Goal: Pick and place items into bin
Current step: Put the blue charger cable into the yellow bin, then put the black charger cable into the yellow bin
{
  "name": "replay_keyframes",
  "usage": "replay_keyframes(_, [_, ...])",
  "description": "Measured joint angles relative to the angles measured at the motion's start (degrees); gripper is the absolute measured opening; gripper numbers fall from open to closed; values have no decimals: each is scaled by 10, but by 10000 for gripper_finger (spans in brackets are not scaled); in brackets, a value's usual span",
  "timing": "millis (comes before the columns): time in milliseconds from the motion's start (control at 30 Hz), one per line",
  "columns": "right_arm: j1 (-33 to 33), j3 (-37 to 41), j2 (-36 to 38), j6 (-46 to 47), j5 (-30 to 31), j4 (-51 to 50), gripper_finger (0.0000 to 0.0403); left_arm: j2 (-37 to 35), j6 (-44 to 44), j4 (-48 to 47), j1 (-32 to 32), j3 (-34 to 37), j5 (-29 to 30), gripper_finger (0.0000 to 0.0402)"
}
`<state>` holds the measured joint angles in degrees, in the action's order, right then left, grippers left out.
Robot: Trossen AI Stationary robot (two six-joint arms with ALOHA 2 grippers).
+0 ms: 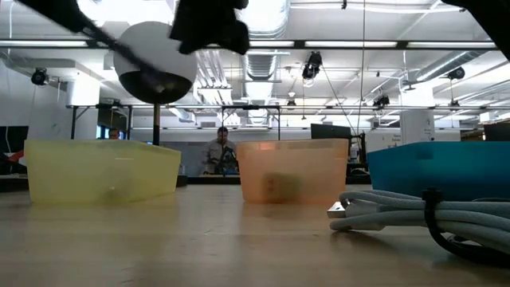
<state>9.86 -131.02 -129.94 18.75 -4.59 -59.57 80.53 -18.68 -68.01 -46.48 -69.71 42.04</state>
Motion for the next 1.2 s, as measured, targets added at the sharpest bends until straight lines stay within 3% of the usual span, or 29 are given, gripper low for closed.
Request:
replay_keyframes(133, [3,0,20,11,134,-75,147,0,-243,-196,8,0,-14,3])
replay_keyframes(233, [3,0,37,40,220,-109,175,-5,-345,-210,29,8,-60,2])
replay_keyframes(400, [3,0,50,67,232,-106,198,15,-374,-165,55,33,-131,2])
replay_keyframes(567, [3,0,51,81,232,-105,200,79,-415,-177,104,40,-109,1])
replay_keyframes(700, [11,0,51,90,232,-105,201,127,-404,-133,143,41,-90,6])
replay_keyframes(900, [33,0,51,92,206,-164,201,139,-336,-51,147,37,-91,62])
replay_keyframes(1200, [128,7,51,28,168,-256,201,60,-324,-21,140,35,-232,161])
